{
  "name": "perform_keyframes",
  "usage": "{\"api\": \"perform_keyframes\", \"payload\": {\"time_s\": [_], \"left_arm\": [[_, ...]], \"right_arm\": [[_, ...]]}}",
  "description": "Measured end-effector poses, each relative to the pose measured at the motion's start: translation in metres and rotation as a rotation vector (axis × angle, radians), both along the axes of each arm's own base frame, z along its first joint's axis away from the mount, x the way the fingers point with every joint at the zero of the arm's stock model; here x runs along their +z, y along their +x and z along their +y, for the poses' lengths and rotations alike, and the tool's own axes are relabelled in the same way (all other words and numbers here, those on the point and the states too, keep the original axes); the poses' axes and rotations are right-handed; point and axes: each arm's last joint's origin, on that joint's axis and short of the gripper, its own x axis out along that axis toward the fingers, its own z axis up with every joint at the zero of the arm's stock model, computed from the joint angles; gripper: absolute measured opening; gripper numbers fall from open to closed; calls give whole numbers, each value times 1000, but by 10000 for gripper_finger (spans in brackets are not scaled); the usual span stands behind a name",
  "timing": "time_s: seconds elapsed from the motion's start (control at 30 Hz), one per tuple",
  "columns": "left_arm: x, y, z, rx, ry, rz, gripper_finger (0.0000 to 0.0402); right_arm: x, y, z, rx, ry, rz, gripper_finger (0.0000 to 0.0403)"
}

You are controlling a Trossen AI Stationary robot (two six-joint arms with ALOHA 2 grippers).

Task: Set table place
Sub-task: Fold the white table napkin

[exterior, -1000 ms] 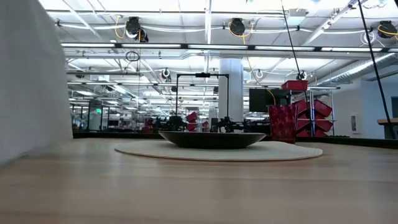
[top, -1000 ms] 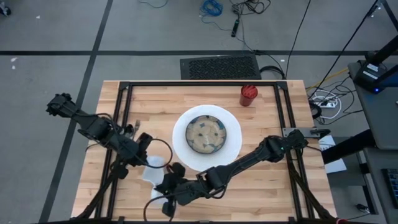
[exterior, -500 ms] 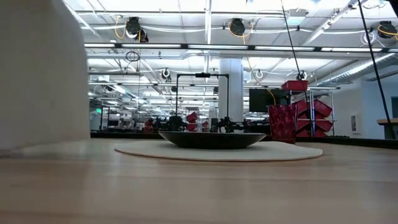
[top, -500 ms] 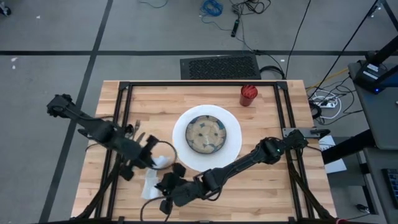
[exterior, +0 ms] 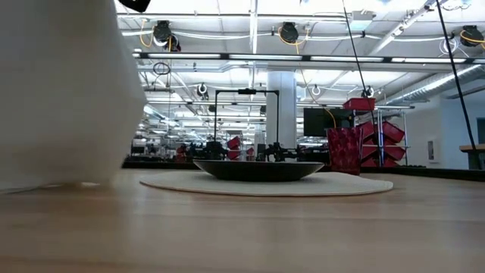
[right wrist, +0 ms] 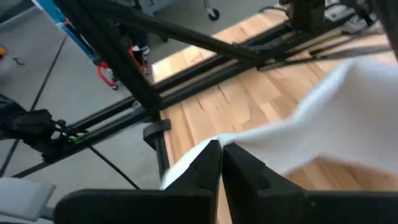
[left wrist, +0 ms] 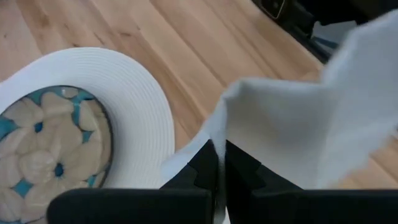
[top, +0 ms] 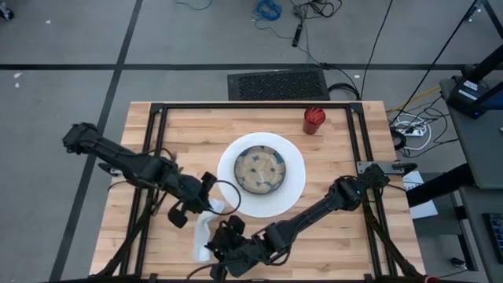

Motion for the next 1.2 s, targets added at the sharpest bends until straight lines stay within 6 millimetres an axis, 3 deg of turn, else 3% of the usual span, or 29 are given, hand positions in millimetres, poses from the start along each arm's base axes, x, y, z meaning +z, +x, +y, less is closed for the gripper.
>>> {"api": "perform_keyframes", "payload": {"time_s": [0.17,0.4,0.6,0.83,1.0,1.2], "left_arm": [[16,-14,6,29,-22,5,0],[25,-33,15,74,-22,19,0],[32,-55,23,114,-28,88,0],[39,-73,28,121,-91,112,0],[55,-83,27,119,-120,134,0],[69,-80,24,107,-149,48,0]], "right_arm": [[1,9,-16,-1,-45,-6,0],[11,27,-37,69,-79,-102,0],[8,37,-54,63,-120,-120,0],[-24,62,-61,131,-87,-205,0],[-16,69,-65,170,-75,-338,0],[-16,67,-60,186,-94,-339,0]]}}
